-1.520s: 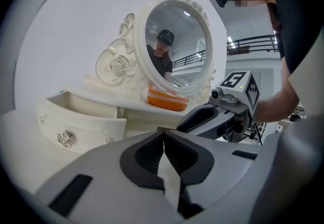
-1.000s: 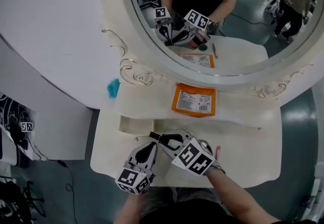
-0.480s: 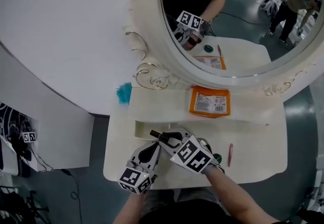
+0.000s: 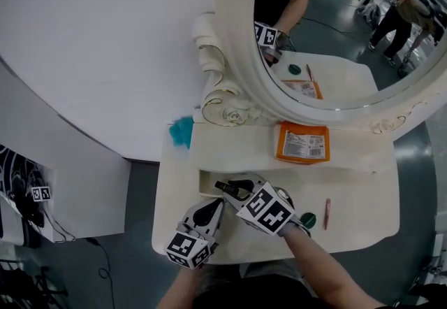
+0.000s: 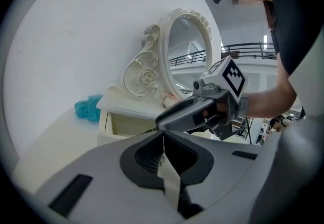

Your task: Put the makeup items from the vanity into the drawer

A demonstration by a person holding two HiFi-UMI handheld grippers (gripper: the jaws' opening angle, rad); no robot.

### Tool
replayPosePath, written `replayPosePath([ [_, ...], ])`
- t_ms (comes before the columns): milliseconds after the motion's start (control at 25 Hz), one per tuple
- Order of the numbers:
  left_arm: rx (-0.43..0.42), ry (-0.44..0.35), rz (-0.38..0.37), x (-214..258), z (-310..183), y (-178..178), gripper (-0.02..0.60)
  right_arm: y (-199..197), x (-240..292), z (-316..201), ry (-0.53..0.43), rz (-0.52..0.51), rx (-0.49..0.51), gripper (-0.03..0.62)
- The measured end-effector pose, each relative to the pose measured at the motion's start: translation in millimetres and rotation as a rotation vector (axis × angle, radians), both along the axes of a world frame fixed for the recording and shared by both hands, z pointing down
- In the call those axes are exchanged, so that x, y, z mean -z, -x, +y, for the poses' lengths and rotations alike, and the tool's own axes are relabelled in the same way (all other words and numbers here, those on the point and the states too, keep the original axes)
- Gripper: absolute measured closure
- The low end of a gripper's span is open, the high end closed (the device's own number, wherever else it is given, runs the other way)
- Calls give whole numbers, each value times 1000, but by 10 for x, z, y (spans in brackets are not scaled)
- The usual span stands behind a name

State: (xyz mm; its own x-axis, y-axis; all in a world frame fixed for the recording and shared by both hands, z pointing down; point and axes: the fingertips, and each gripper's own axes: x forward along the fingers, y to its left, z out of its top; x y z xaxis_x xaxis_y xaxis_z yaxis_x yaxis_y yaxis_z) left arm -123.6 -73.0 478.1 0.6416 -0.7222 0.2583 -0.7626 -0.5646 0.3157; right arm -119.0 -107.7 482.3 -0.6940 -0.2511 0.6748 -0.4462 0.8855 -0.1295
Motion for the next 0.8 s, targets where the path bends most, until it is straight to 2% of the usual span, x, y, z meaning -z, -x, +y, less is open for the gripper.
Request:
replayPosePath([
  [800, -24, 0, 35, -6, 0, 42, 566, -37, -60, -72, -15, 66, -53, 487],
])
